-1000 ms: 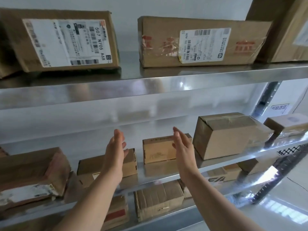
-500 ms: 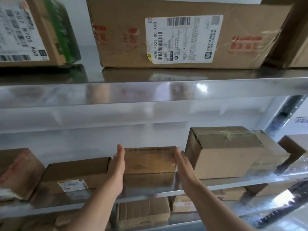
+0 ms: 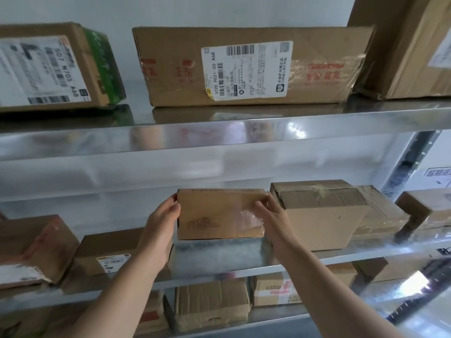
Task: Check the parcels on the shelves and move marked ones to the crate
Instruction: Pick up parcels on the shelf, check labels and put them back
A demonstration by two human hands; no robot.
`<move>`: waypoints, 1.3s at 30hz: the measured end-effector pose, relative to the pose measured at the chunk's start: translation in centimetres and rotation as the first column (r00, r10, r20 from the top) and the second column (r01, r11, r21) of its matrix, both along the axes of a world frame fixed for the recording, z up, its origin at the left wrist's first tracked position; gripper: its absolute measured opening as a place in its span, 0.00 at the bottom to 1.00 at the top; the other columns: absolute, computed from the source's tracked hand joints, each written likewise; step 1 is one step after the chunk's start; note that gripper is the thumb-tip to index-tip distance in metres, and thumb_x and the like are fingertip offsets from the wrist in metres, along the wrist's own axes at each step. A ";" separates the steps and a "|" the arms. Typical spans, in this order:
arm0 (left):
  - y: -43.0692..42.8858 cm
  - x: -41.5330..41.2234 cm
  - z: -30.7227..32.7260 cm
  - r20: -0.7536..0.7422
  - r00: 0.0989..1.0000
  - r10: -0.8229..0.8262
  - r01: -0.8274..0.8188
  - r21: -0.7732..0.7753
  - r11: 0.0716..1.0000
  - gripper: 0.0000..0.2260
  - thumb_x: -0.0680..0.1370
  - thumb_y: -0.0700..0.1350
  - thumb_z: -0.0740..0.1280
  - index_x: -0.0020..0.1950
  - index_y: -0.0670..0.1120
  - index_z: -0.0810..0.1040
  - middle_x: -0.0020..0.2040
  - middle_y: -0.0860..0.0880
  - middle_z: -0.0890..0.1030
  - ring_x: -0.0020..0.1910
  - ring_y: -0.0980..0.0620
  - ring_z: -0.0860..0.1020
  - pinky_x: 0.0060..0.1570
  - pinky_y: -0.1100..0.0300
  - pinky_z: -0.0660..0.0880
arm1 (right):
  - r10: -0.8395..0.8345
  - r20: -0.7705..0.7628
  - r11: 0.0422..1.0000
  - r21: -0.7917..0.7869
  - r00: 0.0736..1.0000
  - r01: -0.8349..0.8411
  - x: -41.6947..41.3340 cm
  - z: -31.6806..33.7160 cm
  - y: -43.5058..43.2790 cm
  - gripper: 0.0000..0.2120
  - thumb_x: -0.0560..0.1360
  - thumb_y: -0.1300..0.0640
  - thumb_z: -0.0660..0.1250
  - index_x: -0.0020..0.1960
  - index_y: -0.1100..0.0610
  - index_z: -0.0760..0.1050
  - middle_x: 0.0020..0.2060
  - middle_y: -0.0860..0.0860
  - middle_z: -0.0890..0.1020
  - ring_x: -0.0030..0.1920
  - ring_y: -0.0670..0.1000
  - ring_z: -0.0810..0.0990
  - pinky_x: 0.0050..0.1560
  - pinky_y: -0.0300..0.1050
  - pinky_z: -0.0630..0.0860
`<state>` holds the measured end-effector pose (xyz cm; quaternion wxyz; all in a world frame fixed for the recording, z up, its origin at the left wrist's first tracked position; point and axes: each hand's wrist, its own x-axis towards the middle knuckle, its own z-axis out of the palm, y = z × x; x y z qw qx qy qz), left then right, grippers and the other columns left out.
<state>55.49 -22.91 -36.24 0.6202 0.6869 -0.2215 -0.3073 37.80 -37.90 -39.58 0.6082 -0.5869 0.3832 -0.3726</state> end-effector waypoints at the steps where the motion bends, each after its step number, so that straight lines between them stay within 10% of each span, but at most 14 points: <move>1: 0.4 -0.1 0.5 0.027 1.000 0.007 -0.006 -0.016 1.000 0.17 0.85 0.47 0.59 0.74 0.54 0.71 0.61 0.56 0.79 0.66 0.51 0.74 0.67 0.50 0.69 | 0.004 0.014 1.000 -0.017 1.000 -0.003 -0.1 0.5 0.2 0.03 0.80 0.64 0.63 0.52 0.63 0.74 0.36 0.46 0.77 0.40 0.47 0.72 0.45 0.44 0.68; 7: 2.6 -0.3 3.5 0.041 0.999 -0.001 0.004 -0.092 0.996 0.12 0.82 0.46 0.65 0.66 0.56 0.77 0.55 0.52 0.84 0.54 0.50 0.81 0.50 0.53 0.76 | -0.035 0.013 0.998 -0.048 0.999 0.035 -0.7 2.8 1.1 0.11 0.80 0.62 0.64 0.56 0.50 0.81 0.44 0.50 0.83 0.45 0.50 0.79 0.48 0.47 0.75; 14: 3.4 -0.8 4.7 -0.043 0.998 -0.043 0.036 -0.151 0.988 0.12 0.81 0.48 0.66 0.64 0.49 0.79 0.52 0.48 0.86 0.56 0.46 0.81 0.51 0.51 0.76 | -0.066 0.003 0.994 0.084 0.998 0.065 -1.2 3.9 2.4 0.25 0.80 0.60 0.67 0.74 0.46 0.70 0.60 0.49 0.81 0.59 0.56 0.81 0.59 0.62 0.80; 22: 3.8 -1.3 4.7 0.026 0.996 -0.089 0.093 -0.202 0.975 0.24 0.77 0.49 0.69 0.73 0.56 0.69 0.59 0.46 0.82 0.57 0.45 0.80 0.47 0.53 0.75 | -0.110 0.102 0.966 0.246 0.989 0.082 -2.1 4.0 3.3 0.28 0.80 0.64 0.69 0.76 0.47 0.69 0.54 0.48 0.81 0.57 0.58 0.83 0.59 0.65 0.80; 28: 3.8 -1.4 4.7 0.171 0.985 -0.015 0.047 -0.183 0.982 0.13 0.81 0.49 0.67 0.65 0.54 0.77 0.59 0.48 0.80 0.51 0.48 0.81 0.36 0.62 0.77 | -0.133 0.069 0.973 0.199 0.989 0.117 -2.6 4.1 3.7 0.19 0.78 0.57 0.72 0.68 0.52 0.78 0.54 0.53 0.85 0.47 0.53 0.84 0.32 0.41 0.79; 34: 3.6 -0.6 4.4 -0.108 0.992 0.058 -0.069 -0.105 0.992 0.09 0.81 0.47 0.66 0.56 0.43 0.81 0.52 0.43 0.81 0.42 0.48 0.80 0.33 0.57 0.77 | -0.120 0.104 0.966 0.241 0.987 0.093 -2.9 6.0 4.3 0.12 0.80 0.50 0.69 0.50 0.59 0.81 0.29 0.50 0.84 0.31 0.52 0.79 0.26 0.42 0.75; 39: 4.0 -0.1 4.2 -0.247 0.969 0.000 -0.029 -0.113 0.993 0.09 0.81 0.47 0.67 0.55 0.42 0.81 0.50 0.43 0.80 0.41 0.46 0.77 0.32 0.58 0.77 | -0.120 0.078 0.974 0.204 0.990 0.102 -2.7 6.6 4.2 0.15 0.79 0.47 0.70 0.46 0.60 0.79 0.31 0.53 0.85 0.30 0.53 0.77 0.26 0.41 0.75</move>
